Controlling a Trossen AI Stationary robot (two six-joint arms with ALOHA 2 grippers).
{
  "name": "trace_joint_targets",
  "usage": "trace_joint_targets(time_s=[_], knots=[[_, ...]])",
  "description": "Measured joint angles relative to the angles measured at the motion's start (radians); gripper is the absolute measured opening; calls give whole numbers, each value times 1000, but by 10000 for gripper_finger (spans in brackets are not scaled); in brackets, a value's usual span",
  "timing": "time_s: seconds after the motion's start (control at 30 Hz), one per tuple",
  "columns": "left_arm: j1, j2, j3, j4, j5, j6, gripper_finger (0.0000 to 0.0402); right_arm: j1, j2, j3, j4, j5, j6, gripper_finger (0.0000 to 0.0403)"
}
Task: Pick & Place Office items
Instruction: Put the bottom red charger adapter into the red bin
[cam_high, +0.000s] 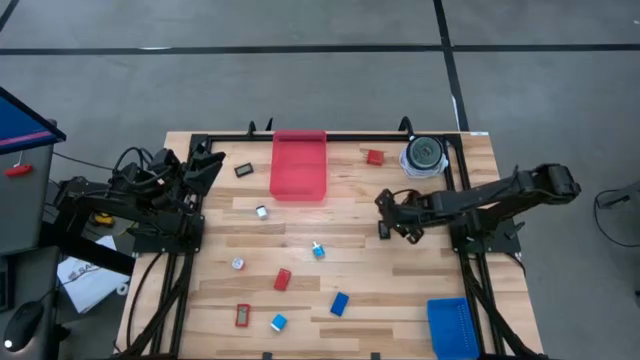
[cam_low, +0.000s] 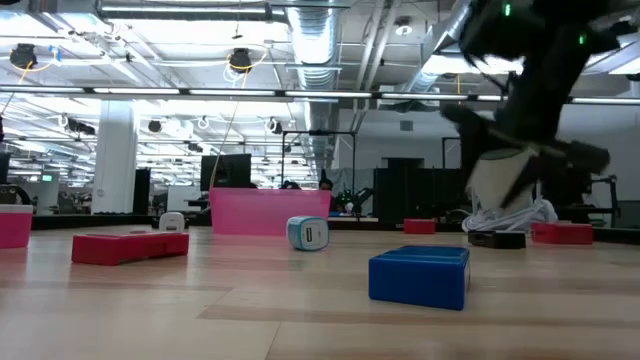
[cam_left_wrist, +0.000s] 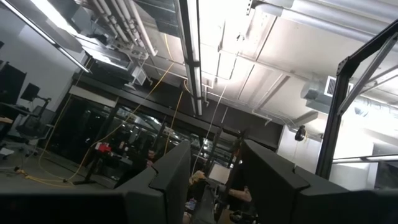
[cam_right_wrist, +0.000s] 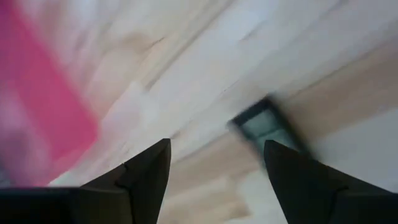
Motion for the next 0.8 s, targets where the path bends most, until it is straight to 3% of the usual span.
trace_joint_targets(time_s=[0.3,0.57,0.8], knots=[[0,0,0,0,0,0,143,-10,-2,106,-37,233,-61,250],[0,0,0,5,26,-3,143,-104,-20,105,-555,61,38,250],[0,0,0,7,27,-3,143,-153,-38,129,-568,70,56,250]])
